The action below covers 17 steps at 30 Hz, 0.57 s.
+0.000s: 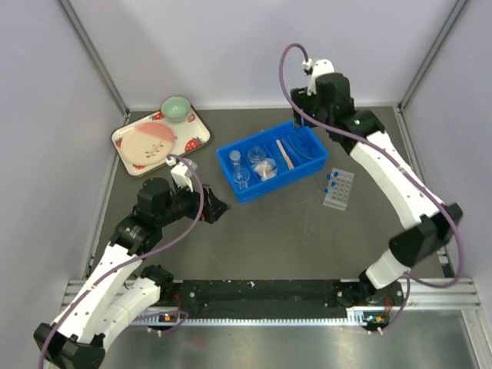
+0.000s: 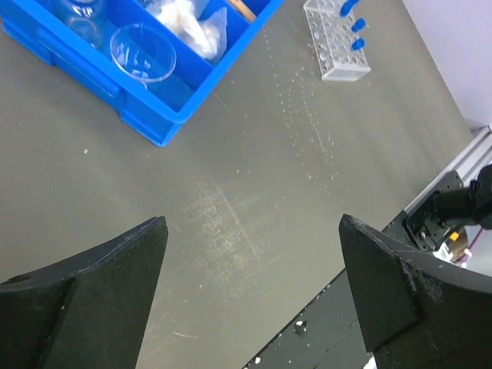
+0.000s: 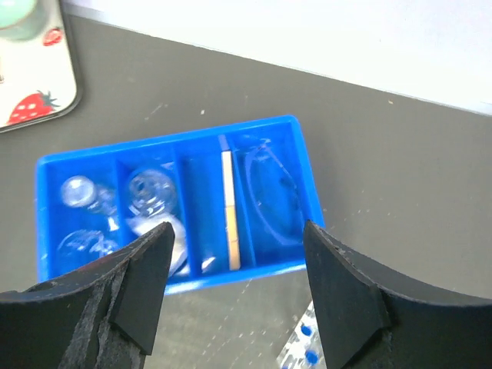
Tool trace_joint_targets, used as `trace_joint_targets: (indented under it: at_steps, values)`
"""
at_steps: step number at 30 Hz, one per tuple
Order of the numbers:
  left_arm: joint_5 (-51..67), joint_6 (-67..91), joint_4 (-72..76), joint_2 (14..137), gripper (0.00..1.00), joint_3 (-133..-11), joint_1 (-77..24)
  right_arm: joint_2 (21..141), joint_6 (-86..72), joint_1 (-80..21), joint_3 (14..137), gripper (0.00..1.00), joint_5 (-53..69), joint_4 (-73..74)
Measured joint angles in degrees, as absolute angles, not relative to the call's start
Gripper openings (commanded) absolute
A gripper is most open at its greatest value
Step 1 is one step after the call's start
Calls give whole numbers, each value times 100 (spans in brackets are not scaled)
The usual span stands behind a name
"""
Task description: Organize the chemistry lab equipment
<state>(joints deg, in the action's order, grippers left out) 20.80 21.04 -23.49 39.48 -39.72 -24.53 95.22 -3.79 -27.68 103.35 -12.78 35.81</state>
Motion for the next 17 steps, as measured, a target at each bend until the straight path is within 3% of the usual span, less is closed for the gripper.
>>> trace_joint_targets:
  at_steps: [10, 12, 17]
  values:
    - [1352, 2241, -2099, 3931, 99, -4169, -2453, 7199, -934, -3332, 7937, 87, -1909, 3586]
    - [1223, 2248, -2058, 3852, 99, -4222, -2453, 6667, -980, -3326, 7616, 99, -1966, 3671]
    - [882, 2252, -1931, 3612, 99, -4322, -2451, 5404, -1057, -3326, 7540, 99, -1874, 3813]
